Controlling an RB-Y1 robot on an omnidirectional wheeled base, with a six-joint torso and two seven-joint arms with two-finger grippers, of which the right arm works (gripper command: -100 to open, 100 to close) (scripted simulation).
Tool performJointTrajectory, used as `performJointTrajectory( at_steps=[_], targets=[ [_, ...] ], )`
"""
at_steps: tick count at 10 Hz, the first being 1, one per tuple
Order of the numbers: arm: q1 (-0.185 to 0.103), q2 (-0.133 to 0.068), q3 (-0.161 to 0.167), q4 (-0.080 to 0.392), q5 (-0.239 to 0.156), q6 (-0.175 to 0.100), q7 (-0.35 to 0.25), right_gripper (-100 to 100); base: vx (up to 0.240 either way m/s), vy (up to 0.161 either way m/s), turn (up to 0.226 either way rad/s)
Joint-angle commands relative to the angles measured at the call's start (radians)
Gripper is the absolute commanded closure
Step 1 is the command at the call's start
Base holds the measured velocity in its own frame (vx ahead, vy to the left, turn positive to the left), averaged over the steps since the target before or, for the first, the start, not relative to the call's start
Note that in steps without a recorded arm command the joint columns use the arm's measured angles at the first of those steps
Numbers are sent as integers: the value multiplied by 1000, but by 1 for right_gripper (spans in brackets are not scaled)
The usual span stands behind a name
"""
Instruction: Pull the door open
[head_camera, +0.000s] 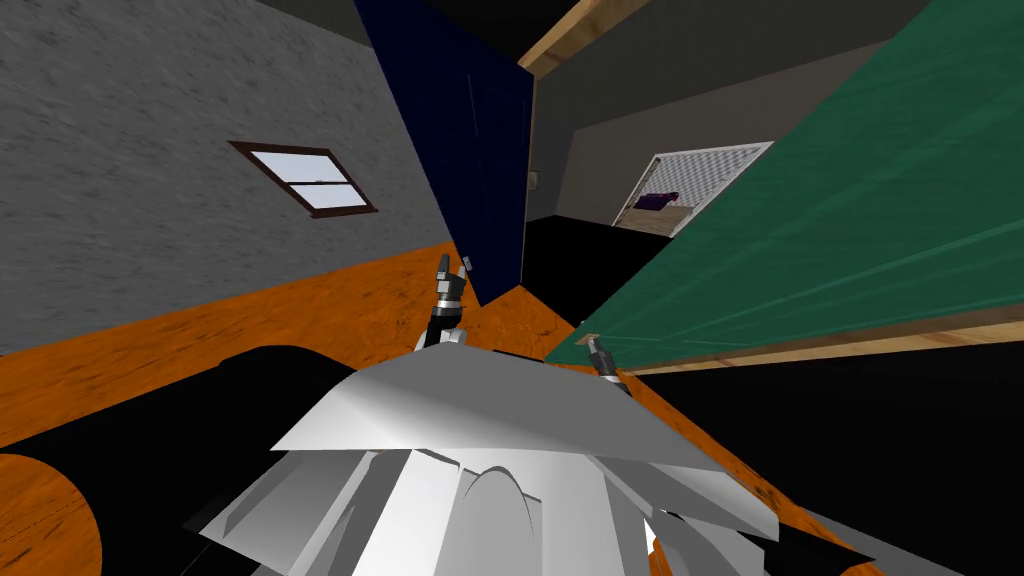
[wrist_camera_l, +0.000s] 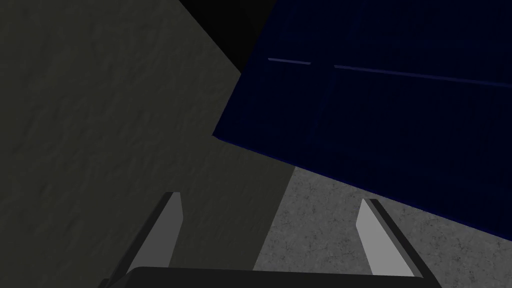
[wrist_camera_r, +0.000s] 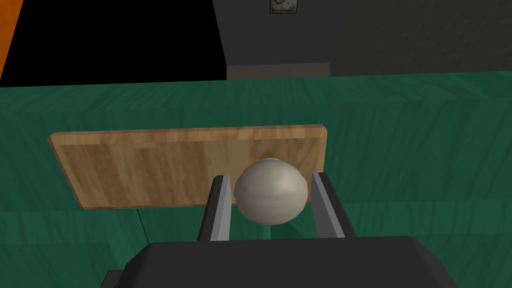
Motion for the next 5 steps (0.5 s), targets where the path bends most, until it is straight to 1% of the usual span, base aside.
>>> performJointTrajectory(
  at_steps=[1,2,4,5],
  targets=[
    [12,-14,9,13,1,-38,-12,100,-197,-89,201],
    [17,-24,14,24,1,-58,-19,100,-190,-113,219],
    [28,-40,24,42,2,-95,-32,100,-195,-93,182],
    [20,-31,24,40,4,-85,-27,100,-99,-42,34]
  ],
)
